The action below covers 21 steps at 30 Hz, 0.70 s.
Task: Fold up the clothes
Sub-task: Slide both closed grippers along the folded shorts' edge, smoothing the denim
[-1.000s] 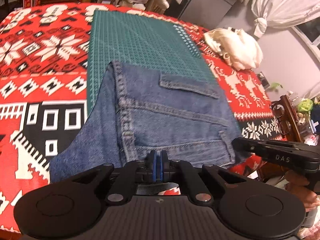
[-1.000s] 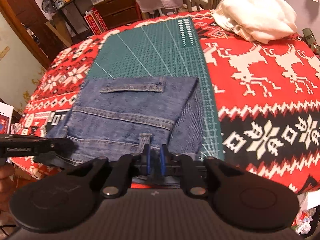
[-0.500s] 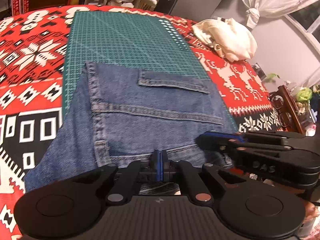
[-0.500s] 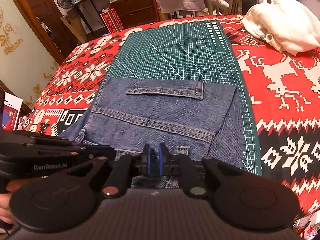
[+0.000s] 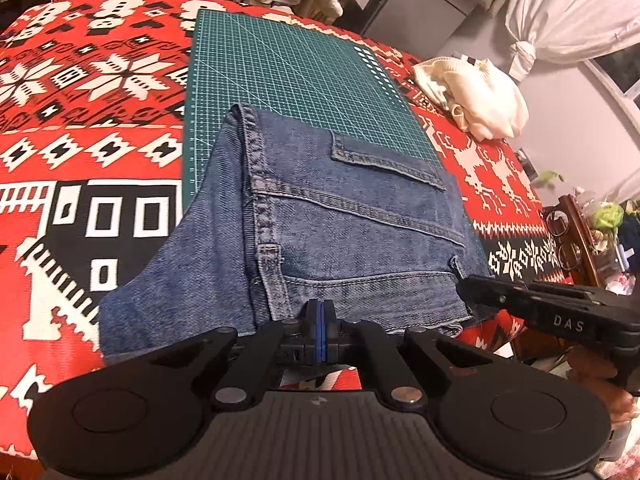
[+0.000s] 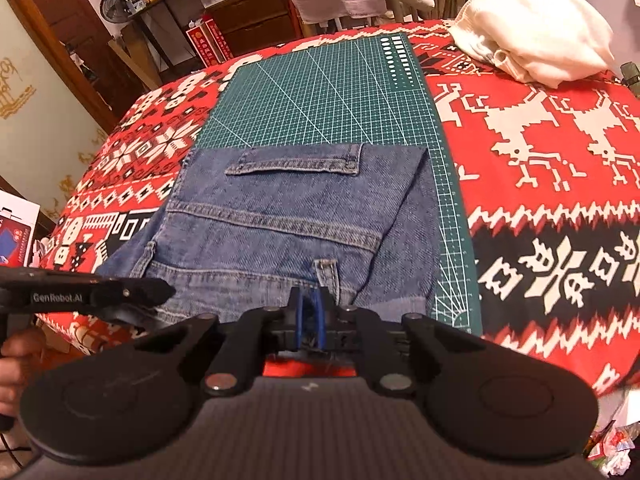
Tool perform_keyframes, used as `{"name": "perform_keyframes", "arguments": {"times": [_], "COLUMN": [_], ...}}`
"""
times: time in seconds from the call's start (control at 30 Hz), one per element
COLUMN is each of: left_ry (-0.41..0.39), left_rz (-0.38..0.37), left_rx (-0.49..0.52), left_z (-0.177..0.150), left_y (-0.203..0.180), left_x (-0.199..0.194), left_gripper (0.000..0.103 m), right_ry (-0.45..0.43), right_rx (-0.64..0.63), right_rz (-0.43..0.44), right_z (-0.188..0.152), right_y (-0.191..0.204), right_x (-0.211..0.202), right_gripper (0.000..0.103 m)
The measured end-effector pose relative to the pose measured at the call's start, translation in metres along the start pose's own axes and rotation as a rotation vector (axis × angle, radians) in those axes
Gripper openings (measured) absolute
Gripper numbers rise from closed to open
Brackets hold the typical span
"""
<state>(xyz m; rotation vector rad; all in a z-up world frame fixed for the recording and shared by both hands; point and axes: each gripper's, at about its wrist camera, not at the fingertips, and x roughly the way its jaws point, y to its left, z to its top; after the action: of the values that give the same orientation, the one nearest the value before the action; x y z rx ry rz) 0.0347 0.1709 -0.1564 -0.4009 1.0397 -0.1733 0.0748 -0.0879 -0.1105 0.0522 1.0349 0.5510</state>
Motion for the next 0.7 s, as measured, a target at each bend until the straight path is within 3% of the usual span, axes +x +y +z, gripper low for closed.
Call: {"name": "perform_keyframes", "arguments": {"times": [0.1, 0.43, 0.57, 0.7], "left_ry": [-0.004, -0.041, -0.011, -0.006], "left_rz": [0.005, -0.036, 0.013, 0.006], "left_rx": [0.002, 0.023, 0.022, -0.002], "left_z": [0.001, 0.031, 0.035, 0.033], "left_y": [-0.001, -0.023, -0.024, -0.016], "left_x": [-0.004, 0.012, 0.029, 0.027], "left_gripper": [0.002, 0.002, 0.002, 0.003], "right_ry": [-0.001, -0.031, 0.001, -0.002], "right_rx": [-0.01, -0.088, -0.098, -0.077], "right_rz": [0.001, 0.062, 0.019, 0.02], "right_z": [0.0, 0.028, 0.033, 0.029], "right_y": [0.005, 0.048, 0.054, 0.044], "right_x": [-0.005, 0.014, 0.038, 0.04], "right_gripper": [0.011, 0.01, 0.008, 0.006]}}
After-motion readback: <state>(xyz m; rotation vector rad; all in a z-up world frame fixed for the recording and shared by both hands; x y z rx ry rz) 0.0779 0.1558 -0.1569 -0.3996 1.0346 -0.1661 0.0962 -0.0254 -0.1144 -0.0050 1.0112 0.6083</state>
